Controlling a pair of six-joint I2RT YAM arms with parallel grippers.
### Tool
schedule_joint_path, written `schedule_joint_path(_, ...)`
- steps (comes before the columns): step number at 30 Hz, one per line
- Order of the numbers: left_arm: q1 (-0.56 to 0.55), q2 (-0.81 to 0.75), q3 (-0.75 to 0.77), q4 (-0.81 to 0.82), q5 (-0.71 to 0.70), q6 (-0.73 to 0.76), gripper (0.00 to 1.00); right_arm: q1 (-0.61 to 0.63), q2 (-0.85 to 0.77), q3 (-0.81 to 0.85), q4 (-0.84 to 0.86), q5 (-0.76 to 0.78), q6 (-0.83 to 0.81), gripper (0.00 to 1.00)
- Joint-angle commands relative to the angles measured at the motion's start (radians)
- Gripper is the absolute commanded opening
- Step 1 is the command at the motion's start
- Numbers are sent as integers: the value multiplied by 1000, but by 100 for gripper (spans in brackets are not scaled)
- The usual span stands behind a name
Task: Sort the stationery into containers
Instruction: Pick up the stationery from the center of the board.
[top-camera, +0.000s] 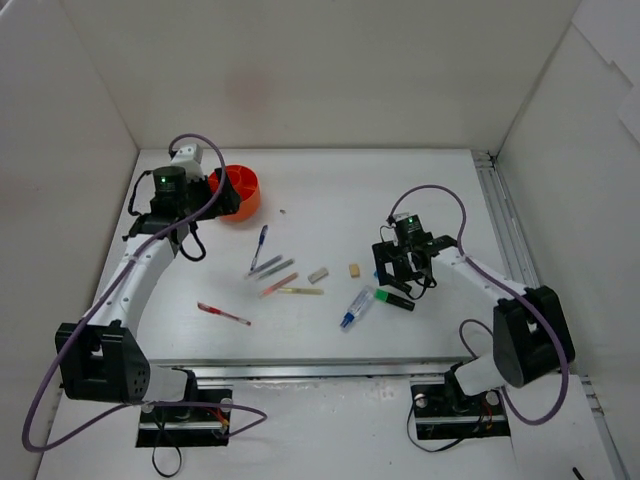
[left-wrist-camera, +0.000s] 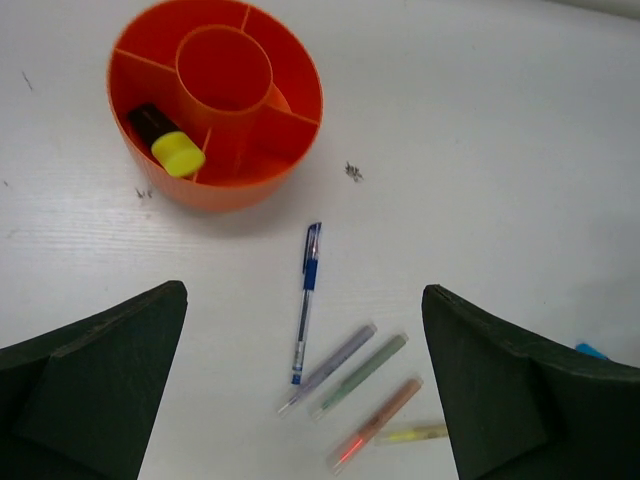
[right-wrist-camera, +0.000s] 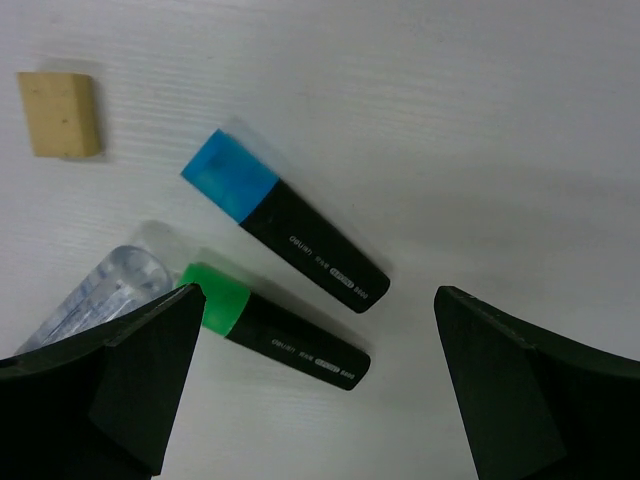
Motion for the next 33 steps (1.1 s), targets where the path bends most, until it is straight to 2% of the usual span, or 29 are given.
schedule_joint_path(1,-19,-69,-40,54,-18,-24,100,-25,122,85,-60,48,21,98)
schedule_joint_path(7,-39,-139,-92,31,-66,1,100,-38,238,148,-95,42,6,95)
schedule_joint_path(10,-39,-152,-97,33,-69,1,100,-51,262,158,-101,41,-3,88)
schedule_joint_path(13,-39,-153,-100,42,-58,-1,100,-66,291,181,-110,31,-23,86)
schedule_joint_path(18,-49,-152,-103,39,-50,8,100,-86,337,230,-120,-12,-87,69)
schedule_joint_path(21,-49,-142,-88,12,-73,14,100,-91,369,270,-115,-12,-111,46)
schedule_joint_path(22,-49,-144,-86,2,-78,17,100,-95,383,278,-115,-12,-112,33)
schedule_joint_path(24,-49,-149,-84,-4,-85,21,100,-98,391,295,-115,-47,-118,25)
schedule_joint_path(25,-49,-156,-84,-4,-87,21,100,-100,391,298,-115,-54,-121,17)
schedule_joint_path(30,-49,-161,-52,-22,-7,14,100,-98,339,336,-106,-81,-199,2)
schedule_joint_path(33,-70,-152,-14,-81,8,-19,100,-57,238,330,-68,-94,-299,0)
